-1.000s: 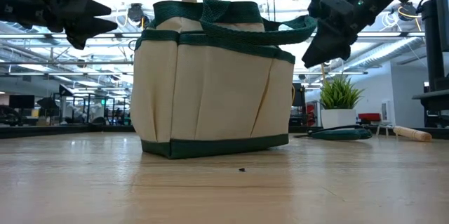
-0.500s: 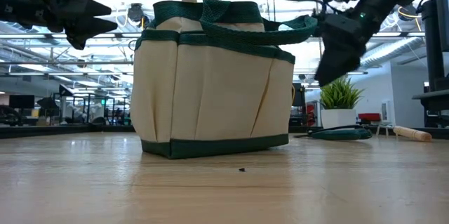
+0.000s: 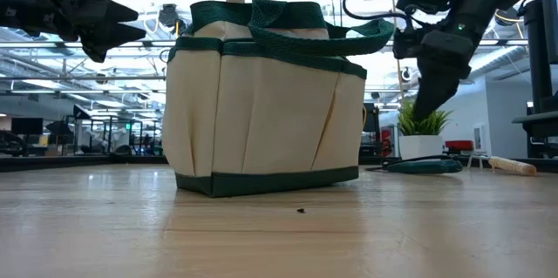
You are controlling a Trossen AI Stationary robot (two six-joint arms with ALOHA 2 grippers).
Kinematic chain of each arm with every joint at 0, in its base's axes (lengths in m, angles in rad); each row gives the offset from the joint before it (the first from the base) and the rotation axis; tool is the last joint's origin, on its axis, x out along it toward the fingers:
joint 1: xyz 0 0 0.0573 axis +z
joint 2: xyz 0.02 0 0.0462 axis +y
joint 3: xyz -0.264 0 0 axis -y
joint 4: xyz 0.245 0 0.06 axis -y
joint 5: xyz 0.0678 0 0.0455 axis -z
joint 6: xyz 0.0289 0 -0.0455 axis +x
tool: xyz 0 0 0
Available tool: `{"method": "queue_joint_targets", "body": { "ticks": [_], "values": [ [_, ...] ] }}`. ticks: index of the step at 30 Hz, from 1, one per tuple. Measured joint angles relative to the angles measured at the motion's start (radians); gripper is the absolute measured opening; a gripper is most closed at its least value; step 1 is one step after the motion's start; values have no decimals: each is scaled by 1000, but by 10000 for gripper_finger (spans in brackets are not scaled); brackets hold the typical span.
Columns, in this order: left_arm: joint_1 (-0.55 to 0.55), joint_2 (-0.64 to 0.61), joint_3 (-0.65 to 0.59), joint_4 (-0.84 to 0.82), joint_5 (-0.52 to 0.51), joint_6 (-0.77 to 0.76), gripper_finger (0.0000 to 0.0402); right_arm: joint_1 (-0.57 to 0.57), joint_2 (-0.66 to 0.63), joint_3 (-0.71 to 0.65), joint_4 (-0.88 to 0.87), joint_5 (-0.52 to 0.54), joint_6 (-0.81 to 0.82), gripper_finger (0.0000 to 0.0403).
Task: Pick & Place Garden tools in Gardening bag
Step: Put the brown hand rake into the gardening bag
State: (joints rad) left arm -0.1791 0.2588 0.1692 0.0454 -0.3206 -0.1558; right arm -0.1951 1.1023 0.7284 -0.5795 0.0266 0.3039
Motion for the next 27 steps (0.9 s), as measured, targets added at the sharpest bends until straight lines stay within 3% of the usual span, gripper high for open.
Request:
{"method": "queue_joint_targets", "body": {
  "ticks": [5,10,20,27],
  "values": [
    [0,0,0,1,0,1,212,0,0,0,-29,1,3,224],
    [0,0,0,1,0,2,212,0,0,0,-129,-6,105,224],
    [0,0,0,1,0,0,212,-1,0,0,-360,-130,207,224],
    [0,0,0,1,0,-3,212,-40,0,0,-457,-142,242,224]
  ]
}}
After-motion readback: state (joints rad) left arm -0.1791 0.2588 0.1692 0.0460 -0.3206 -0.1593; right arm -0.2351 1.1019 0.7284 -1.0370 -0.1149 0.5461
